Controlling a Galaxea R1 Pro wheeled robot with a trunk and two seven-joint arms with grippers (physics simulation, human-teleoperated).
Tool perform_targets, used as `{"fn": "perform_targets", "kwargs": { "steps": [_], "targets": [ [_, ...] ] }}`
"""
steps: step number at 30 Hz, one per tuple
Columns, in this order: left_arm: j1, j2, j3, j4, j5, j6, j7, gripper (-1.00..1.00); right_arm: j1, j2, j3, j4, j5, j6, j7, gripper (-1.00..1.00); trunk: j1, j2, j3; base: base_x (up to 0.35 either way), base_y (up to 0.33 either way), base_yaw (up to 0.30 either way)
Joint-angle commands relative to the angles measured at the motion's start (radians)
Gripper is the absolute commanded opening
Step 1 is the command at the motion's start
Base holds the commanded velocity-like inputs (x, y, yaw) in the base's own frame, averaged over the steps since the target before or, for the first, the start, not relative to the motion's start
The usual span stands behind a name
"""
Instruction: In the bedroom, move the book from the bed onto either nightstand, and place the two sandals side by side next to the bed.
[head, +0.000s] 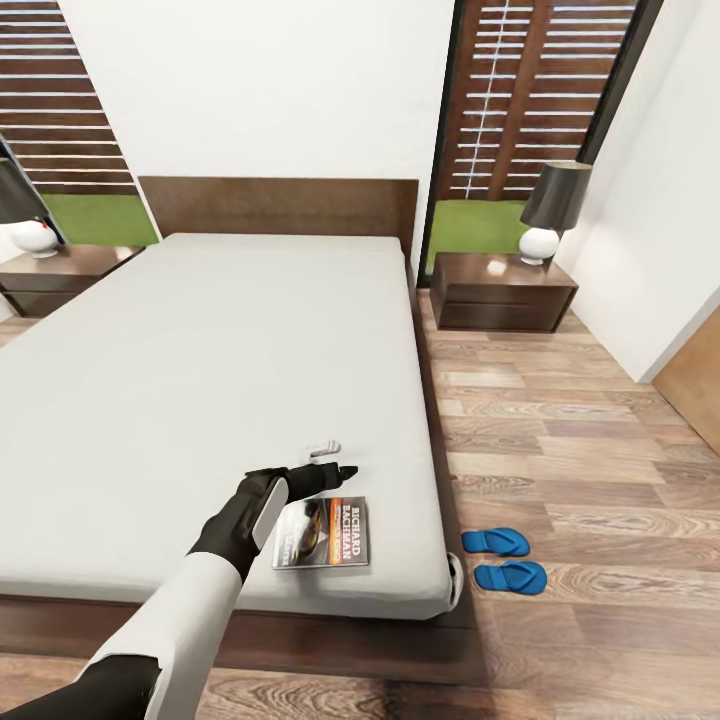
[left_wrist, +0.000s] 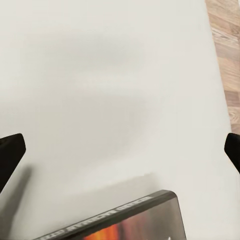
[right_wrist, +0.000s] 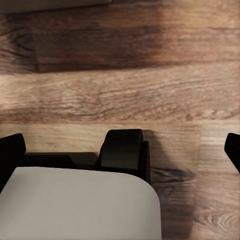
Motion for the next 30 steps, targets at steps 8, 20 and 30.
{"fn": "perform_targets", "kwargs": {
  "steps": [8, 20, 30],
  "targets": [
    [0.0, 0.0, 0.002, -0.001, 0.008, 0.008, 0.0, 1.0, -0.001, -0.001, -0.009, 0.003, 0.01, -0.002, 0.002, 1.0, 0.0, 0.0, -0.001, 0.0, 0.0, 0.0],
    [-0.001, 0.0, 0.002, -0.001, 0.008, 0.008, 0.0, 1.0, -0.001, -0.001, -0.009, 0.003, 0.01, -0.002, 0.002, 1.0, 0.034, -0.063, -0.029, 0.0, 0.0, 0.0],
    [0.0, 0.0, 0.002, -0.001, 0.008, 0.008, 0.0, 1.0, -0.001, -0.001, -0.009, 0.003, 0.01, -0.002, 0.002, 1.0, 0.042, -0.077, -0.035, 0.0, 0.0, 0.0]
  ]
}}
